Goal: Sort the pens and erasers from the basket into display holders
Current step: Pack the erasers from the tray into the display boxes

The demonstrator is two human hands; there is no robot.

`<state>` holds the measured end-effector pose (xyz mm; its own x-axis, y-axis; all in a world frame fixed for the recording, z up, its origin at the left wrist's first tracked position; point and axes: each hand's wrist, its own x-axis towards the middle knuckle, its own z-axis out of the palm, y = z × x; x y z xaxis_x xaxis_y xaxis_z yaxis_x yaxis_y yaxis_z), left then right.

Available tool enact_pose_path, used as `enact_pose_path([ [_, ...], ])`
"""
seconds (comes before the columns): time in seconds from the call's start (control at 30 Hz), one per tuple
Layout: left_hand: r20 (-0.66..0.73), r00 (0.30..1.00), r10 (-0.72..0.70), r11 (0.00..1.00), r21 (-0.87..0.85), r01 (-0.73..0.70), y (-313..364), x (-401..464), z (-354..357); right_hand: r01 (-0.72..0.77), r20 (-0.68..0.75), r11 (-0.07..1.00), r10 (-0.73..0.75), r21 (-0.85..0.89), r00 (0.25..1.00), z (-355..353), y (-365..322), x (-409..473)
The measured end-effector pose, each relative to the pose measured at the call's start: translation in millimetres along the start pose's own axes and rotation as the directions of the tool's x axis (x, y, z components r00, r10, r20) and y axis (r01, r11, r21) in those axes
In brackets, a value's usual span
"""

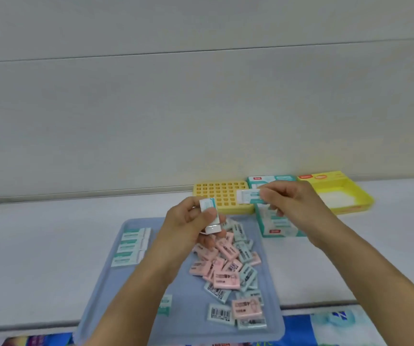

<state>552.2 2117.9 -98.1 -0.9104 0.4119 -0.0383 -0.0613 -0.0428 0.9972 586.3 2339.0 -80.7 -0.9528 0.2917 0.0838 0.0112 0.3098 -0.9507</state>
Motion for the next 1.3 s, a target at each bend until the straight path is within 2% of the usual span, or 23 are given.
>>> enact_pose_path([
  [0.03,0.003,1.000,0.001,1.000,0.001,-0.001,0,4,4,-0.002,-0.095,0.999,-0.001,-0.034,0.995,-14,5,6],
  [0.1,0.006,1.000,-0.006,1.000,0.004,0.006,-1,10,11,-0.049,-0.193,0.998,0.042,-0.031,0.980,-39,15,17],
  [0.2,0.017,1.000,-0.025,0.999,-0.024,0.025,-4,17,20,-0.142,-0.195,0.989,0.132,-0.034,0.972,-53,31,29],
  [0.3,0.020,0.998,-0.051,0.997,-0.058,0.052,-7,22,27,-0.211,-0.165,0.970,0.189,-0.123,0.968,-45,42,38],
  [0.43,0.028,0.997,-0.073,0.992,-0.098,0.075,-8,26,29,-0.212,-0.201,0.945,0.163,-0.251,0.966,-27,50,44],
  [0.5,0.029,0.997,-0.078,0.988,-0.128,0.081,-7,27,29,-0.192,-0.226,0.906,0.111,-0.377,0.968,-20,52,43],
  [0.6,0.040,0.997,-0.073,0.981,-0.180,0.079,-8,28,27,-0.139,-0.234,0.807,0.000,-0.574,0.972,-12,56,40],
  [0.73,0.042,0.997,-0.062,0.981,-0.181,0.069,-9,29,27,-0.064,-0.220,0.731,-0.120,-0.680,0.968,-11,56,36],
  [0.8,0.023,0.999,-0.044,0.996,-0.080,0.045,-7,30,30,0.123,-0.148,0.780,-0.267,-0.614,0.952,-12,49,31],
  [0.87,-0.020,0.999,0.042,0.989,0.145,-0.039,-5,33,35,0.322,-0.036,0.878,-0.357,-0.353,0.933,-9,29,23],
  [0.93,-0.020,0.983,0.185,0.900,0.406,-0.161,-3,37,43,0.381,0.124,0.911,-0.365,-0.155,0.923,-9,10,15],
  [1.03,0.027,0.952,0.305,0.768,0.585,-0.262,1,43,61,0.332,0.235,0.931,-0.292,-0.153,0.927,-22,5,16],
  [1.13,0.060,0.946,0.320,0.673,0.688,-0.271,0,49,77,0.270,0.119,0.937,-0.249,-0.219,0.961,-49,17,19],
  [1.2,0.192,0.940,0.284,0.477,0.821,-0.312,-7,53,83,0.230,0.011,0.883,-0.248,-0.409,0.969,-69,30,22],
  [1.27,0.344,0.926,0.153,0.267,0.888,-0.374,-17,54,88,0.141,-0.032,0.826,-0.189,-0.546,0.981,-82,44,22],
  [1.3,0.380,0.922,0.076,0.208,0.898,-0.387,-23,54,90,0.104,-0.037,0.810,-0.154,-0.578,0.987,-85,50,21],
])
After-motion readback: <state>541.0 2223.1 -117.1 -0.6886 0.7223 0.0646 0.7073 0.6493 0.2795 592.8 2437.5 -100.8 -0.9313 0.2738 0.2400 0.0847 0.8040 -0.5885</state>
